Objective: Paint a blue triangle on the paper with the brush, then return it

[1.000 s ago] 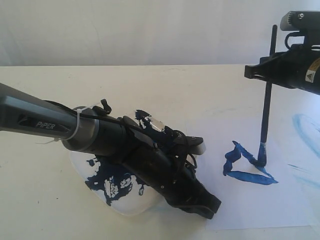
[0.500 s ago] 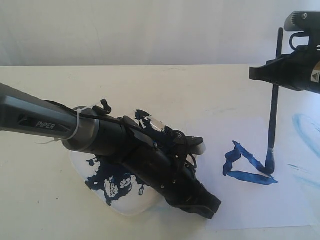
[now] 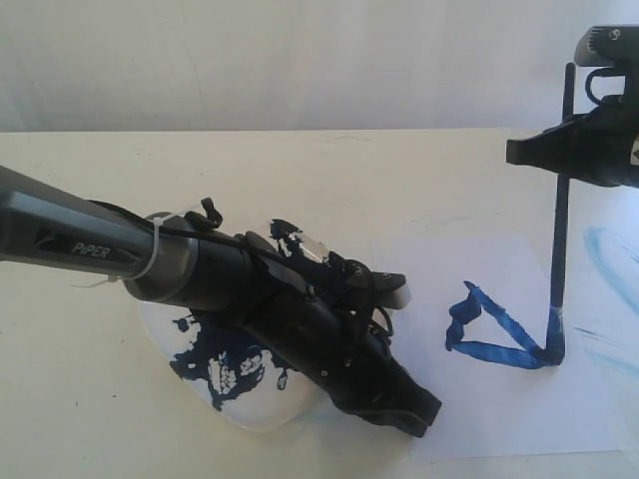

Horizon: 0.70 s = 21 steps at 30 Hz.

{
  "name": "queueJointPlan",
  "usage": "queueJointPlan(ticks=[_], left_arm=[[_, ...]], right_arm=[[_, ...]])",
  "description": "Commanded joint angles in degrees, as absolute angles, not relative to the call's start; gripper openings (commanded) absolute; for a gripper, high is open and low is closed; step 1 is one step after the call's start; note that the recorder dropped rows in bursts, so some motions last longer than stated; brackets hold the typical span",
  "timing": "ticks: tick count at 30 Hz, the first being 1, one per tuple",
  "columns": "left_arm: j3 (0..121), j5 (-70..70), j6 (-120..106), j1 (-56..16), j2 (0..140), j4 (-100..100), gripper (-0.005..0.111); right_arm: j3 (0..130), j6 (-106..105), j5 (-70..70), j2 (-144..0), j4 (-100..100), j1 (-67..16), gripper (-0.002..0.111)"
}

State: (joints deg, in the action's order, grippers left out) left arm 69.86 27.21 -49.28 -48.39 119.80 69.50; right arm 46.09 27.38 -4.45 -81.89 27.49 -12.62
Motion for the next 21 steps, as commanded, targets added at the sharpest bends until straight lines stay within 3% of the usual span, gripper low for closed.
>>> queueJointPlan(ticks=[1, 10, 21], left_arm=[[69.08, 28.28, -48.36, -48.68, 121.38, 69.15, 0.000], [69.08, 28.28, -48.36, -48.68, 121.38, 69.15, 0.000], [69.08, 28.28, -48.47, -48.68, 121.38, 69.16, 0.000]], right_arm=[[46.22, 27.35, -3.74, -81.23, 27.42, -12.48, 0.000], [46.22, 27.39, -6.16, -78.05, 27.16, -12.48, 0.000], [46.22, 27.49, -22.83, -79.85, 26.78, -12.48, 0.000]])
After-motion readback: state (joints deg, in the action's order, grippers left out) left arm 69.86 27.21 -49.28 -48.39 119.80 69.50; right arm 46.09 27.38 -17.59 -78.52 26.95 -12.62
